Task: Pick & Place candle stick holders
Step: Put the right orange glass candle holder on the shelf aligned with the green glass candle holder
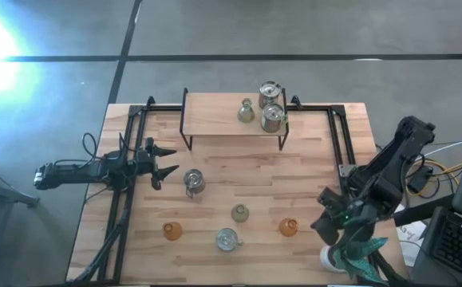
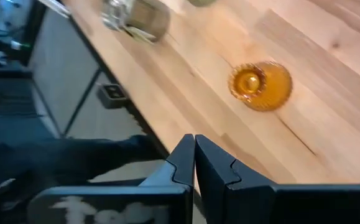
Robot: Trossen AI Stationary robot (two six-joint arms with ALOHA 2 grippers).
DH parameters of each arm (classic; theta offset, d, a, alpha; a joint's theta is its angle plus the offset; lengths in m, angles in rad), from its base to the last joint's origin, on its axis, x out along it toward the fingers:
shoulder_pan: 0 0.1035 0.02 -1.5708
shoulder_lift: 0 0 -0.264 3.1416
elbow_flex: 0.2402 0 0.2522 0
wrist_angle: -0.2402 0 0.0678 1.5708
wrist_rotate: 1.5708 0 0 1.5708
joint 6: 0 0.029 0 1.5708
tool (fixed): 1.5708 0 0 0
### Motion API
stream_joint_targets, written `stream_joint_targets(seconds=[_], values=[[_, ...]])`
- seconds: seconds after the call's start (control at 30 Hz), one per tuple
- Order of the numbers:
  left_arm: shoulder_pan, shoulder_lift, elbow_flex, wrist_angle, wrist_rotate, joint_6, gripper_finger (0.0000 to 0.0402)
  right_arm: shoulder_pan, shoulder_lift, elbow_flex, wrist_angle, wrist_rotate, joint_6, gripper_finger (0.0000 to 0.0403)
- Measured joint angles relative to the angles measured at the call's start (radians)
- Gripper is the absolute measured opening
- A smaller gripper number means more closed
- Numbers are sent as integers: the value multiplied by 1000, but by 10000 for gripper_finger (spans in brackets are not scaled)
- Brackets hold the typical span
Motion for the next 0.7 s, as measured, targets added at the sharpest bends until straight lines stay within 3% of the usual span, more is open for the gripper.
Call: stream_joint_targets(seconds=[0.27, 0.57, 0.7], values=[[0, 0, 0, 0, 0, 0, 273, -34, 88, -10, -8, -59, 30, 8], [0, 0, 0, 0, 0, 0, 273, -150, 115, -16, -37, -177, -18, 10], [0, 0, 0, 0, 0, 0, 273, -209, 115, -18, -65, -244, -31, 33]])
